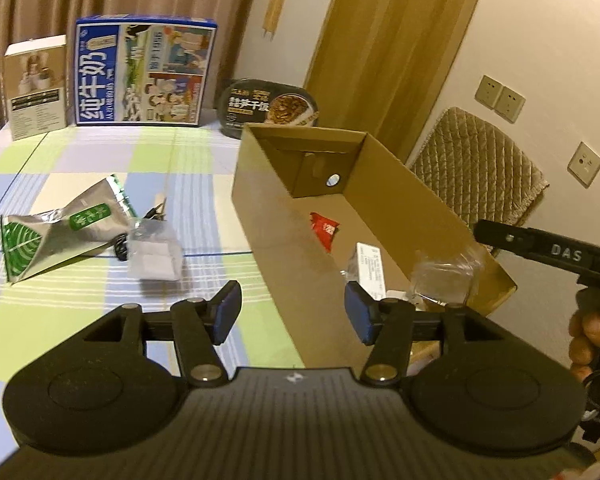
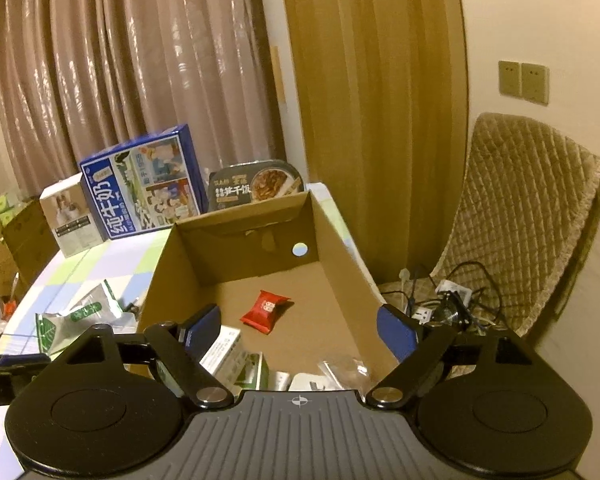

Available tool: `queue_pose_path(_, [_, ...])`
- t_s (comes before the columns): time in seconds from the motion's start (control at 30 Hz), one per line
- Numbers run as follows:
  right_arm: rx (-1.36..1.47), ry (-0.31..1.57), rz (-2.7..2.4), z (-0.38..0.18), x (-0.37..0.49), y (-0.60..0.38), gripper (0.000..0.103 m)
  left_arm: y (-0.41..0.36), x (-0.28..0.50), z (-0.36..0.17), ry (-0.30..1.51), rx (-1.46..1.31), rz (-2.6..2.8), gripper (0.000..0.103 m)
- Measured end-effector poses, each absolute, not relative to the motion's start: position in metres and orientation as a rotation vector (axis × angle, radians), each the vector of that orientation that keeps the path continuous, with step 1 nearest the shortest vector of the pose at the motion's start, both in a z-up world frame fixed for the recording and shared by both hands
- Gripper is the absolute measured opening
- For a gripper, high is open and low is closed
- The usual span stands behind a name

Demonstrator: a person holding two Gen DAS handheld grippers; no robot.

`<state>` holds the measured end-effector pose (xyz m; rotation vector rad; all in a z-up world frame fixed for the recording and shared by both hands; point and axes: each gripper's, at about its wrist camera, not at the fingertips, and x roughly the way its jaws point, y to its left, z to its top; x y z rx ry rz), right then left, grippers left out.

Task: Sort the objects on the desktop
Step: 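Move both grippers back toward the remaining items on the table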

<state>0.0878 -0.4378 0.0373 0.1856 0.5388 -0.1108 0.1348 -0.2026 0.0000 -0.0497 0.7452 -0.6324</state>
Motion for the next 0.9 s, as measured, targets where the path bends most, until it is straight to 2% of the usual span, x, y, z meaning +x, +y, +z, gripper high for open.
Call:
queue_pose_path(0.2, [0.224, 0.518, -0.126, 0.048, 0.065, -0.435, 0.084, -0.18, 0.123, 0.002, 0.741, -0.063, -0.613, 0.061])
queue_pose_path(0.4, [0.226, 0.5, -0.095, 0.065, 0.051, -0.417, 0.084, -0.156, 0.111, 0.006, 0.725, -0.068, -0.582, 0.064])
queue_pose_path(0.63, [0.2, 0.48, 0.025, 0.08, 0.051, -0.368, 0.085, -0.121, 0.1, 0.015, 0.698, -0.075, -0.523, 0.071])
queue_pose_path(0.9, [0.166, 0.507, 0.141, 0.074, 0.062, -0.313, 0.089, -0.068, 0.093, 0.023, 0.668, -0.089, -0.419, 0.081])
